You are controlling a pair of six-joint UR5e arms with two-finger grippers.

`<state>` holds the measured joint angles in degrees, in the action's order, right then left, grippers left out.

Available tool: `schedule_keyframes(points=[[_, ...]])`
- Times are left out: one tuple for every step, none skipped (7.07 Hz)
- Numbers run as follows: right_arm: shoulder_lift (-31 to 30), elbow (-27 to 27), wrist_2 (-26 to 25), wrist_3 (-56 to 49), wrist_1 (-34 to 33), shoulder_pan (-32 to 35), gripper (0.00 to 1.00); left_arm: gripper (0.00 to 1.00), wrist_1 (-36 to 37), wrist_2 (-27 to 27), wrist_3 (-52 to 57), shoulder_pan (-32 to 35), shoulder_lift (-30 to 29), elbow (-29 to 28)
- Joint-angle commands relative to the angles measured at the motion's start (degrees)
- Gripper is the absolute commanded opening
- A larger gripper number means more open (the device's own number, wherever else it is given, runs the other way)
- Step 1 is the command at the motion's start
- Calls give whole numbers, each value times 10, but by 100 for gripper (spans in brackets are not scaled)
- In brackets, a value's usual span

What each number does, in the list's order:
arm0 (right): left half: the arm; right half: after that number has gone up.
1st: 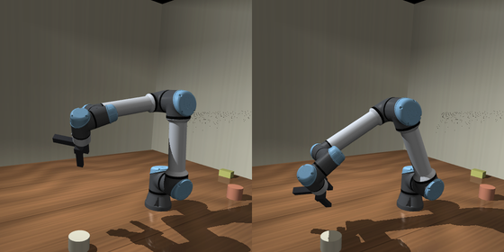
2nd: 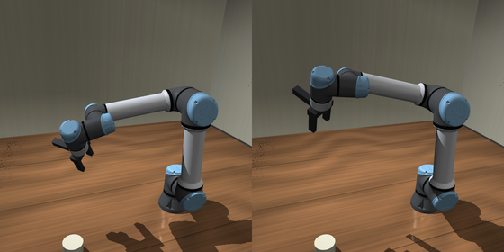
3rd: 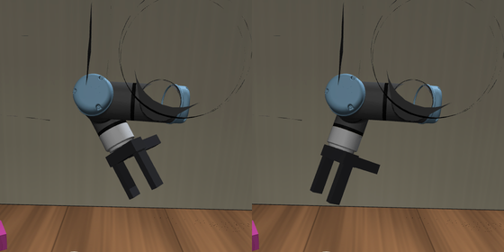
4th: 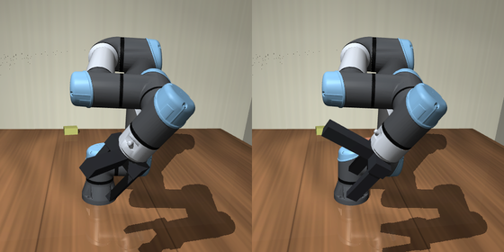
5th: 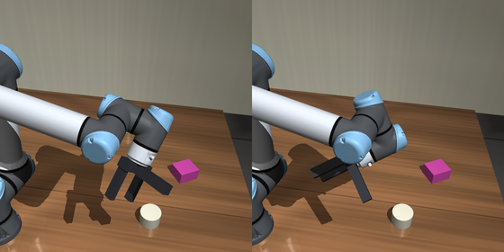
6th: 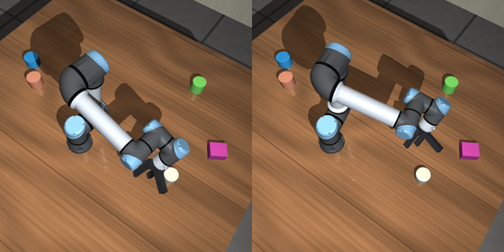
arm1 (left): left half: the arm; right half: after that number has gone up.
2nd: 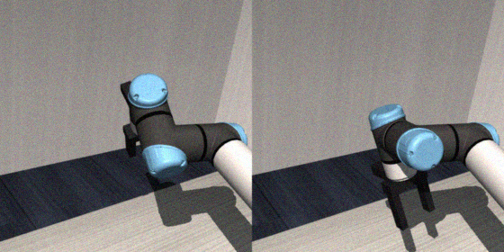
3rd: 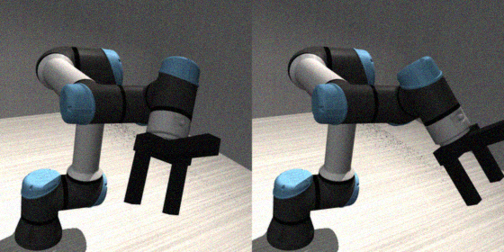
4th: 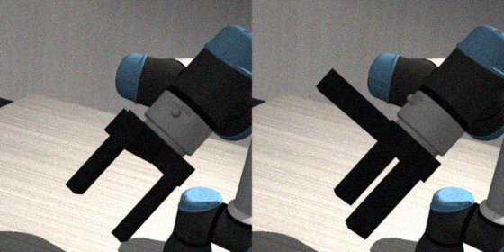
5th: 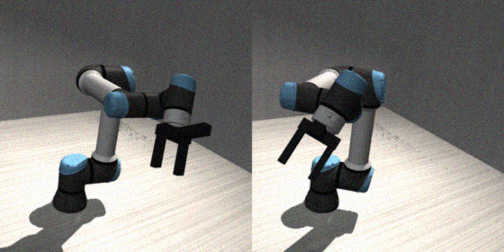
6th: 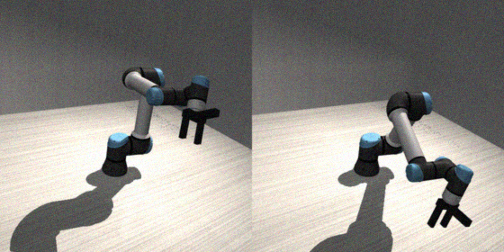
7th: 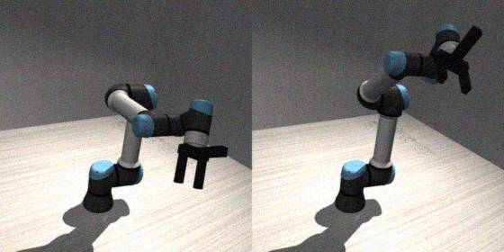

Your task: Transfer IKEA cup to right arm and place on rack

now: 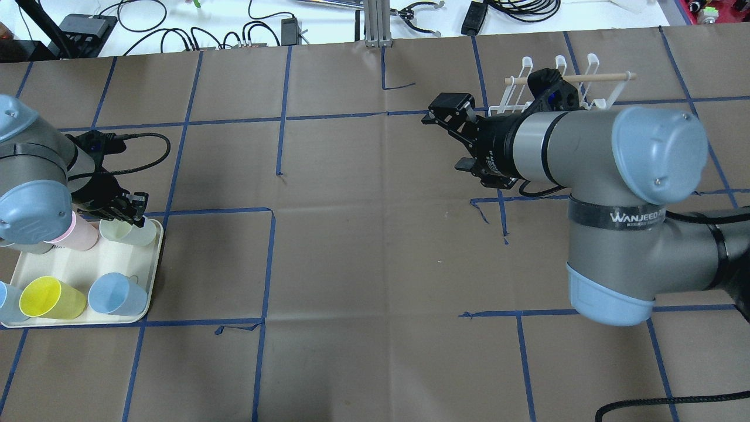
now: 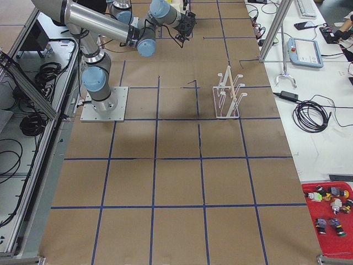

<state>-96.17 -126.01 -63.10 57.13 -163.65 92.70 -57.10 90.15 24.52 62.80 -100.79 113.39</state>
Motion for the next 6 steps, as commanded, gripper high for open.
schedule_keyframes(points=[[29, -24, 1, 117, -169, 0, 100, 0, -132, 0, 0, 4, 16, -103], [37, -44, 2, 200, -229, 4, 100, 0, -233, -1, 0, 6, 20, -178], [44, -82, 1, 236, -297, 4, 100, 0, -303, -4, -1, 7, 12, -243], [55, -100, 2, 239, -351, 4, 100, 0, -339, -16, 2, 12, 3, -292], [62, -100, 11, 238, -356, 4, 100, 0, -340, -81, 4, 28, 3, -304], [59, -100, 29, 239, -357, 3, 100, 0, -332, -142, 3, 42, 2, -310]])
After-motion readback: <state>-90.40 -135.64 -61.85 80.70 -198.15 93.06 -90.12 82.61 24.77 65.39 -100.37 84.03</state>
